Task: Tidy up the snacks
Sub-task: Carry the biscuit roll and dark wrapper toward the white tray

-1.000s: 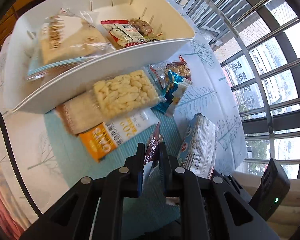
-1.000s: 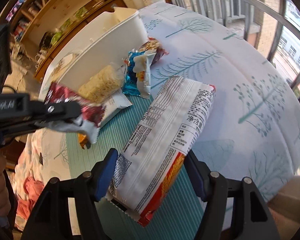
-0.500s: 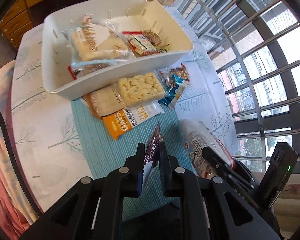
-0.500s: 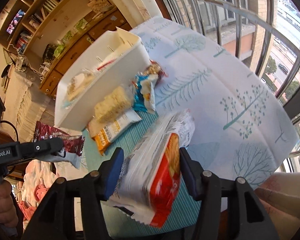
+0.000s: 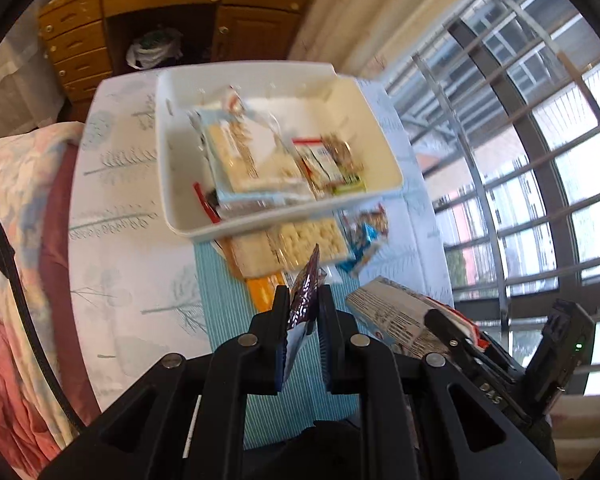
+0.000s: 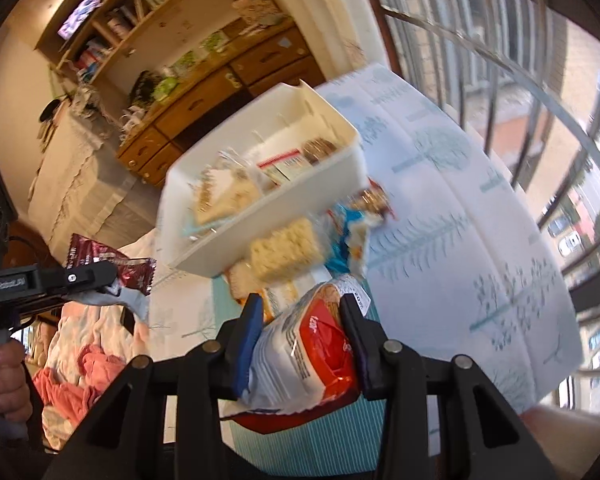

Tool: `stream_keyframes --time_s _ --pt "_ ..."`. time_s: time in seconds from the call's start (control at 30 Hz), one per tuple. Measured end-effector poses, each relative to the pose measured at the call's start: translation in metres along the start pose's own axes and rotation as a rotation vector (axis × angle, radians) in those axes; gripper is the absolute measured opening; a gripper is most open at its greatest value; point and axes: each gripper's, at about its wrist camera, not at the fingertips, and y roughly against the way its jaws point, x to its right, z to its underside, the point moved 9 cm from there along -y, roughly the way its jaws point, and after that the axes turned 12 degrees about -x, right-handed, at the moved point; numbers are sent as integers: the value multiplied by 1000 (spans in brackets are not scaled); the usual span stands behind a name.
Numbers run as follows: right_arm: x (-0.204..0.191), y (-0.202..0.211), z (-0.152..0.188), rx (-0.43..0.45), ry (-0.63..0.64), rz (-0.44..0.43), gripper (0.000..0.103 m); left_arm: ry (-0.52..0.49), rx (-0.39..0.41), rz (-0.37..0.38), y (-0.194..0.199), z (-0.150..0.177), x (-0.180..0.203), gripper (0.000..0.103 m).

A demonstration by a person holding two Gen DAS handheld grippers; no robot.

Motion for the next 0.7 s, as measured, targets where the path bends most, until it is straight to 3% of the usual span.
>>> stream_keyframes --time_s 0.33,0.7 --pt "-47 27 -70 63 176 -51 36 75 105 15 23 -37 -17 11" --pt "-75 14 -137 68 296 -100 35 188 173 16 5 -76 -35 11"
